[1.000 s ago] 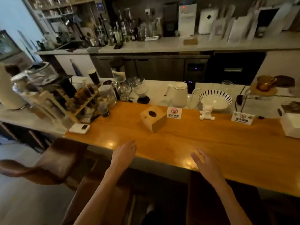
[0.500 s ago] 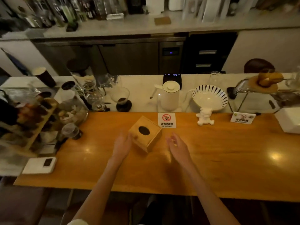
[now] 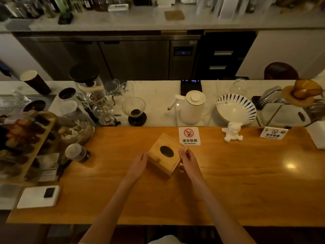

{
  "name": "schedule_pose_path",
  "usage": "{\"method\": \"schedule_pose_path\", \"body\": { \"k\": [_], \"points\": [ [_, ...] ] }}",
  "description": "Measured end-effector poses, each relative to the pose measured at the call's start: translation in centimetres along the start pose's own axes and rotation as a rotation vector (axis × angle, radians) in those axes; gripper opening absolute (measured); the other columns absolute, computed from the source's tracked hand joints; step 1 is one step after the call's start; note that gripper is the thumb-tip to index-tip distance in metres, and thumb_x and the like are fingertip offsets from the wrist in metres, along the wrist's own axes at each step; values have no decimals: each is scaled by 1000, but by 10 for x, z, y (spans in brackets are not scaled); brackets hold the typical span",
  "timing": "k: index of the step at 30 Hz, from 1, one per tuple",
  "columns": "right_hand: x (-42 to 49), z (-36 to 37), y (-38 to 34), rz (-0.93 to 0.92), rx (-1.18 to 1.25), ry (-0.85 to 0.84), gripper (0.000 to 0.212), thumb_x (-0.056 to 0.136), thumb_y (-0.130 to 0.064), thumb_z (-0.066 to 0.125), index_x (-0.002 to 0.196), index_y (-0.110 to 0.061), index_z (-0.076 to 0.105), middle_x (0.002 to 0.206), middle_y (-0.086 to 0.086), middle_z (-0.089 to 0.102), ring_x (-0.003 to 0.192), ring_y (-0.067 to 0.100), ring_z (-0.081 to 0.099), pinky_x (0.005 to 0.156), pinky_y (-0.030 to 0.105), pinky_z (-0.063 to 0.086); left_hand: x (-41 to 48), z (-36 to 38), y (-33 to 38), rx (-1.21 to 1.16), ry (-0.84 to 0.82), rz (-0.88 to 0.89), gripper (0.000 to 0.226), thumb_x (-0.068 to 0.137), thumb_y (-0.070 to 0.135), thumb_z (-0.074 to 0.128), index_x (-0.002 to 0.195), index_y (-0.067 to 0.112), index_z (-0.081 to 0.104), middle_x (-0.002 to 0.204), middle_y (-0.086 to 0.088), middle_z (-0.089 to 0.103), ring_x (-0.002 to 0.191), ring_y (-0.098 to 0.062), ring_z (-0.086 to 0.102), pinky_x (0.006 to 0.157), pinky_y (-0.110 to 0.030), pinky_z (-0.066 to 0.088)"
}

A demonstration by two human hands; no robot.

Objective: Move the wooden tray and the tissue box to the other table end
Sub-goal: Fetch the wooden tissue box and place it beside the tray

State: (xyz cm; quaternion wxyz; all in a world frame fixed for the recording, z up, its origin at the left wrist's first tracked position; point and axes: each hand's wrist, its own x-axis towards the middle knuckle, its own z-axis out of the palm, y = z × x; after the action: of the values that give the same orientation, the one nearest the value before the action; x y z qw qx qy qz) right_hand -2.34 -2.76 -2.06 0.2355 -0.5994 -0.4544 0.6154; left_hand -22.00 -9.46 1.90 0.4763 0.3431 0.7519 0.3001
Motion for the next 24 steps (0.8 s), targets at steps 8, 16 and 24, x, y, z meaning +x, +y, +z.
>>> {"method": "schedule_pose_path", "body": {
  "k": [8, 16, 24],
  "points": [
    [-7, 2, -7, 13, 26, 84, 37, 97, -55, 50, 126, -33, 55, 116, -9, 67, 107, 14, 66, 96, 44, 56, -2, 14, -5, 83, -69, 73, 35, 106, 42, 29, 130, 27, 49, 116, 7, 51, 108, -12, 50, 87, -26, 37],
    [-49, -43, 26, 37, 120, 241, 65, 78, -76, 50, 129, -37, 51, 127, -2, 65, 116, 19, 63, 100, 48, 53, -18, 64, 10, 232, -151, 137, 34, 105, 44, 29, 109, 25, 57, 100, 9, 57, 100, -16, 56, 75, -19, 41],
    [-143, -111, 72, 24, 282, 565, 55, 93, -63, 49, 140, -35, 48, 140, 0, 55, 132, 27, 50, 109, 48, 43, -96, 152, 33, 97, -372, 276, 44, 102, 46, 43, 139, 23, 38, 137, 6, 48, 127, -12, 48, 101, -15, 40]
  ]
}}
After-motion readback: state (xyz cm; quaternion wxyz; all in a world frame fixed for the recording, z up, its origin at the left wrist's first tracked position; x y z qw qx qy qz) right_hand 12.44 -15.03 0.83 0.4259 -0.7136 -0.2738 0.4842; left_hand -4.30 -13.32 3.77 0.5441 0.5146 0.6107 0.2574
